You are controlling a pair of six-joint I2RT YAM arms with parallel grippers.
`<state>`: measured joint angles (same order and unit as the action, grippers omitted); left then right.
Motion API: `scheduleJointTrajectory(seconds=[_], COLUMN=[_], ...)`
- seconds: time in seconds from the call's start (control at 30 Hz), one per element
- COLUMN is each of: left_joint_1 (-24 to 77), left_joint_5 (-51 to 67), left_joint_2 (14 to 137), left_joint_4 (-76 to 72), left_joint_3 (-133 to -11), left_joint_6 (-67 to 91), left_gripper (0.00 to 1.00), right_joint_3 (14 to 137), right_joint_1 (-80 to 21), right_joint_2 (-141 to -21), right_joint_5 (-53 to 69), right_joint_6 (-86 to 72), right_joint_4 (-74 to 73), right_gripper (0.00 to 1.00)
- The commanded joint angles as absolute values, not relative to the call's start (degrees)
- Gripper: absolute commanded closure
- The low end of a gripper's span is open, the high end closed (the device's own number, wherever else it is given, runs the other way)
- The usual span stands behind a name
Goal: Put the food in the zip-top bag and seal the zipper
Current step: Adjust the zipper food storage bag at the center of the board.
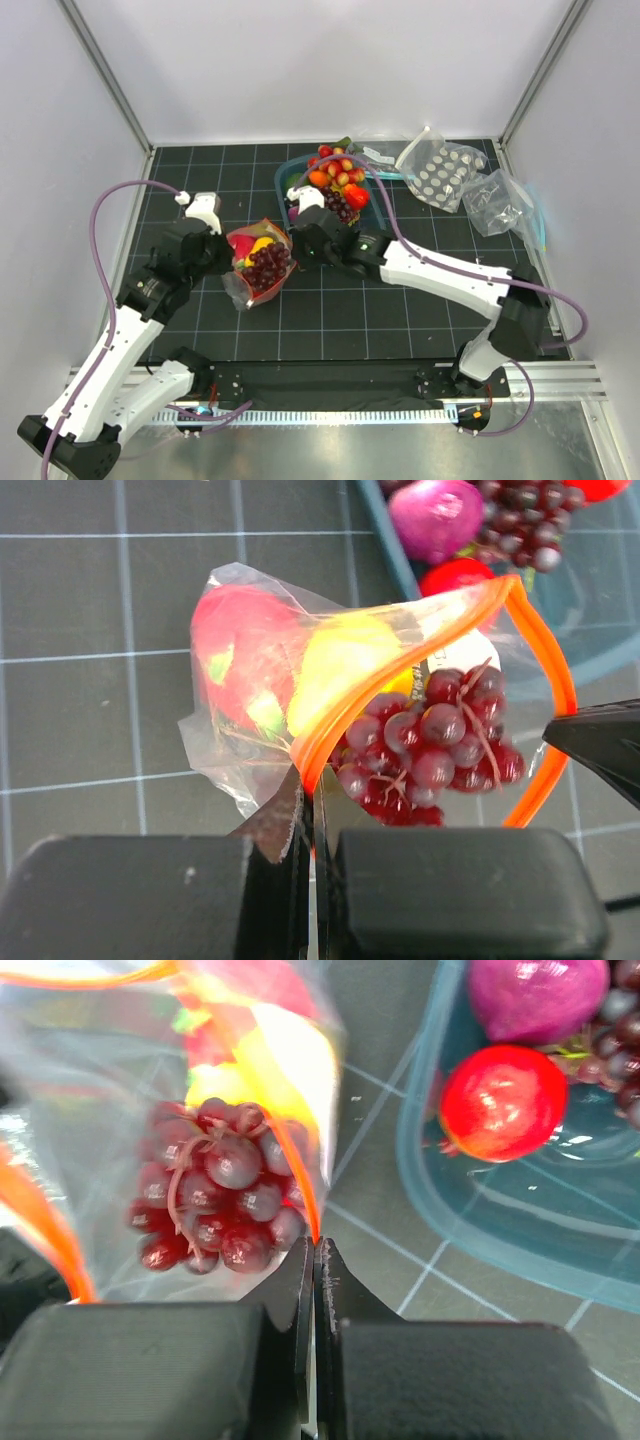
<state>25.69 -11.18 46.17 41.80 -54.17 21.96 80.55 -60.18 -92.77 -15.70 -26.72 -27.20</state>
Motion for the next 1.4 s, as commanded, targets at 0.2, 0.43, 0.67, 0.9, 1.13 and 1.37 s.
scheduleJointTrajectory(seconds=[0.2,0.43,0.67,0.9,1.13,1.37], left_joint_1=[25.4,25.4,25.49,25.4,25.4,25.4], left_joint_5=[9.14,10.36,7.31,15.02,15.55,13.36], left_joint_2=[44.38,45.44,48.5,53.79,53.61,54.05], left_joint_4=[35.42,35.42,43.56,57.21,57.48,53.97], left_joint_3=[-53.88,-53.79,-60.27,-76.46,-71.46,-66.62], left_joint_6=[20.48,20.48,24.6,29.44,29.97,29.88], left_gripper=[1.0,1.0,1.0,1.0,1.0,1.0], right_joint_3=[72.95,68.12,71.0,75.93,78.12,85.08], right_joint_1=[-62.4,-65.3,-65.3,-64.78,-64.78,-64.78], right_joint_2=[-80.16,-75.24,-75.58,-80.5,-77.17,-77.69], right_joint_5=[-5.45,-8.78,-20.1,-25.23,-21.01,-17.14], right_joint_6=[-26.55,-24.52,-22.77,-24.96,-24.79,-23.82], right_joint_4=[-7.56,-0.36,-9.48,-17.93,-17.4,-19.25], right_gripper=[0.99,0.99,0.99,0.99,0.99,0.99])
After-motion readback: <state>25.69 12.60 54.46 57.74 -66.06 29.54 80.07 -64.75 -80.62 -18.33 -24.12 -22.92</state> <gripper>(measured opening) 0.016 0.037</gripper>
